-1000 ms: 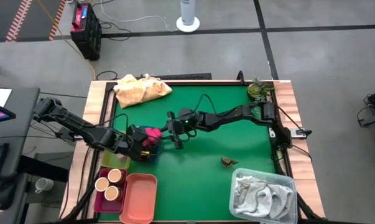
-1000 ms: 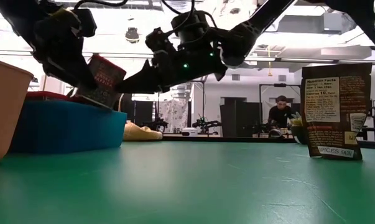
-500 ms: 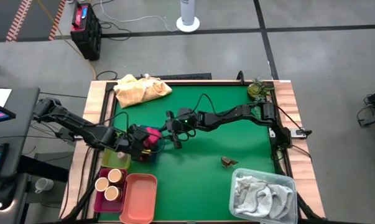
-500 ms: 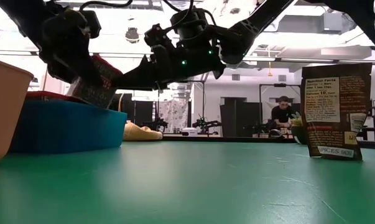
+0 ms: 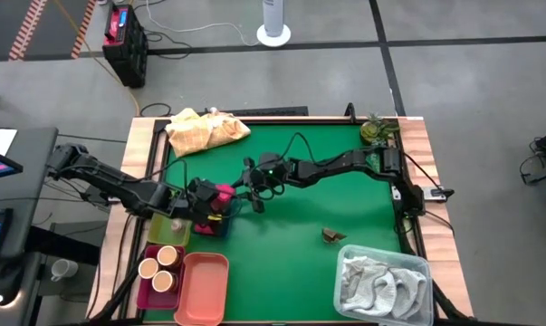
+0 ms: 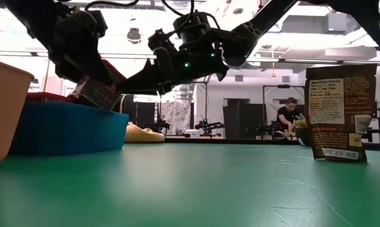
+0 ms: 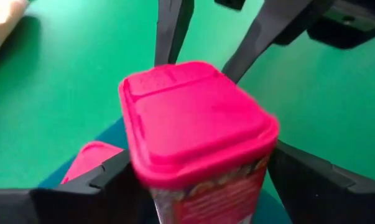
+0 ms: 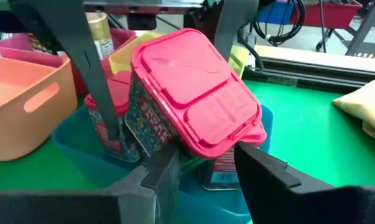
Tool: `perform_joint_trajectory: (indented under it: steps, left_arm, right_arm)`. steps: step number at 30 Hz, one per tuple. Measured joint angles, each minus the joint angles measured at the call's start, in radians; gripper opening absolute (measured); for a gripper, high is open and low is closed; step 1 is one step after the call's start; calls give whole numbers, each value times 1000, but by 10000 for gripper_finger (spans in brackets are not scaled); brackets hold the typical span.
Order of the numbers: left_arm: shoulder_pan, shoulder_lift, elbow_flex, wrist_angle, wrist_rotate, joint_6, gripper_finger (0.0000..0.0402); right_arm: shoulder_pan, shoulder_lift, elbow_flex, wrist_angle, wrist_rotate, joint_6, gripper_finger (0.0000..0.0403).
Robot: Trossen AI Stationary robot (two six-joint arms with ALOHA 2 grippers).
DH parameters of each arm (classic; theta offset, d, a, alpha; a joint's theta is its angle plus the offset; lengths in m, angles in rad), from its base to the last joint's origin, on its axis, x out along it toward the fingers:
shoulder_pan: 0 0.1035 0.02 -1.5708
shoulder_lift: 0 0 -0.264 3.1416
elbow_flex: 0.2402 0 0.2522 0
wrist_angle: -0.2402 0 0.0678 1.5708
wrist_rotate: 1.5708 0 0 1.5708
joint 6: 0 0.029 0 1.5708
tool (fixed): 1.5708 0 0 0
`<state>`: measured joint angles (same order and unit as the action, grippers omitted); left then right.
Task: Sort spices by type
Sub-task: Put the red seasoning can into the blue bin
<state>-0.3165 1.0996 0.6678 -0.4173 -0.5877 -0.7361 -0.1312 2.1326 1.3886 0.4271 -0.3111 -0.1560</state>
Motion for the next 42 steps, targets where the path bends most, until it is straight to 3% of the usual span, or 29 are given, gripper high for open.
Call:
perform_joint_trajectory:
  steps: [19, 25, 42]
  left_arm:
    - [44, 0, 0, 23, 24, 13, 316]
    - [41, 0, 0, 39, 93, 1, 316]
    - [42, -1, 1, -35, 114, 92, 316]
  right_arm:
    - [-39, -2, 0, -6, 25, 27, 180]
    - [-48, -2, 0, 16, 48, 20, 180]
    - [50, -2, 0, -35, 51, -80, 180]
